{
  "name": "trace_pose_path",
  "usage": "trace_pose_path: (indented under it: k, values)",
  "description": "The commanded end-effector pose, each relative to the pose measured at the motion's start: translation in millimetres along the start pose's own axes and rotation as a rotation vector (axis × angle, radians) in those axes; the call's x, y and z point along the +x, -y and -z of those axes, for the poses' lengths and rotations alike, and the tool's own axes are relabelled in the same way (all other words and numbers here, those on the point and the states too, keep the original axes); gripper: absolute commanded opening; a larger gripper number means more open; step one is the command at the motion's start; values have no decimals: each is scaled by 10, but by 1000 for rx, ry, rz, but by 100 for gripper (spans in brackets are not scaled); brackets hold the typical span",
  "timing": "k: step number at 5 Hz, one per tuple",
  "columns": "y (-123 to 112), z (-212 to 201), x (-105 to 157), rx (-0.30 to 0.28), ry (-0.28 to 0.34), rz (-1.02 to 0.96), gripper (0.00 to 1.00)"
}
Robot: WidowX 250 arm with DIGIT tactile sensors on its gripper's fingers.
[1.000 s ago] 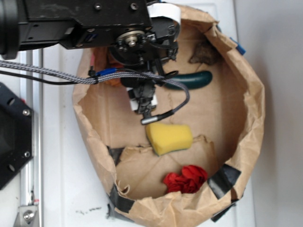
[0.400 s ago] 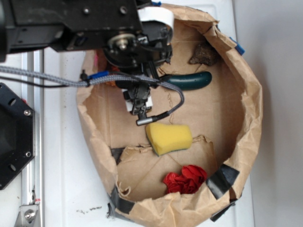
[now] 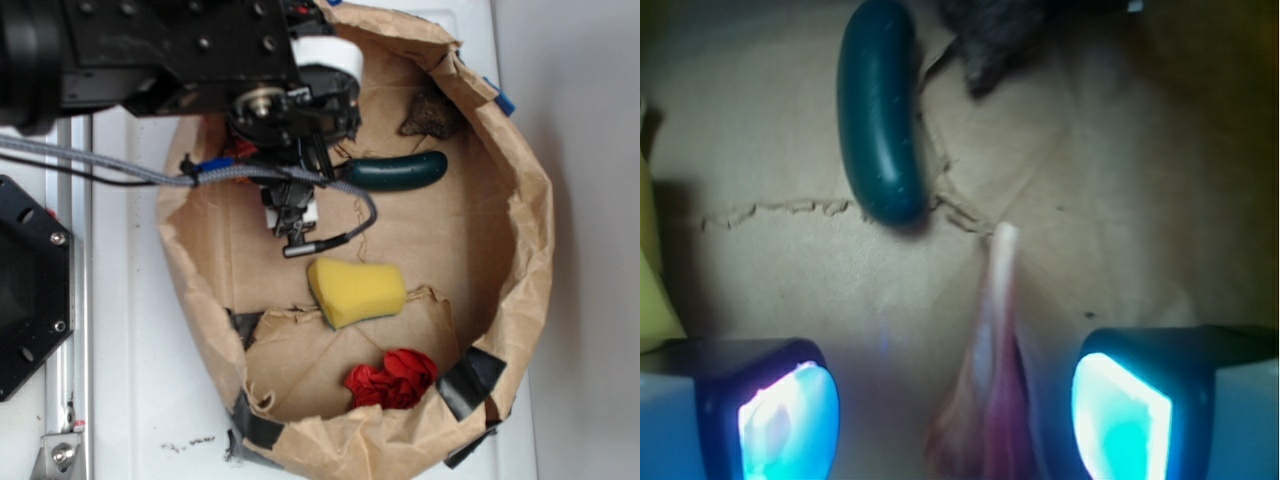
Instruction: Grab the shell.
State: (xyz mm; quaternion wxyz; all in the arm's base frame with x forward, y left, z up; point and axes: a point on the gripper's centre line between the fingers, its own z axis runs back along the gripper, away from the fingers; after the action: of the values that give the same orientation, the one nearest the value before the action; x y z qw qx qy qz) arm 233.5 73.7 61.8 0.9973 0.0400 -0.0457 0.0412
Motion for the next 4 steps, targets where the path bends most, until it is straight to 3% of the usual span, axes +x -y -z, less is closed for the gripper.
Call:
trace_pose_path:
  k: [1, 3, 4]
  values:
    - [-69, -56, 46, 7, 30, -18, 100]
    - [-127, 78, 20, 14, 30, -14, 100]
    - [-134, 145, -67, 38, 2, 5, 100]
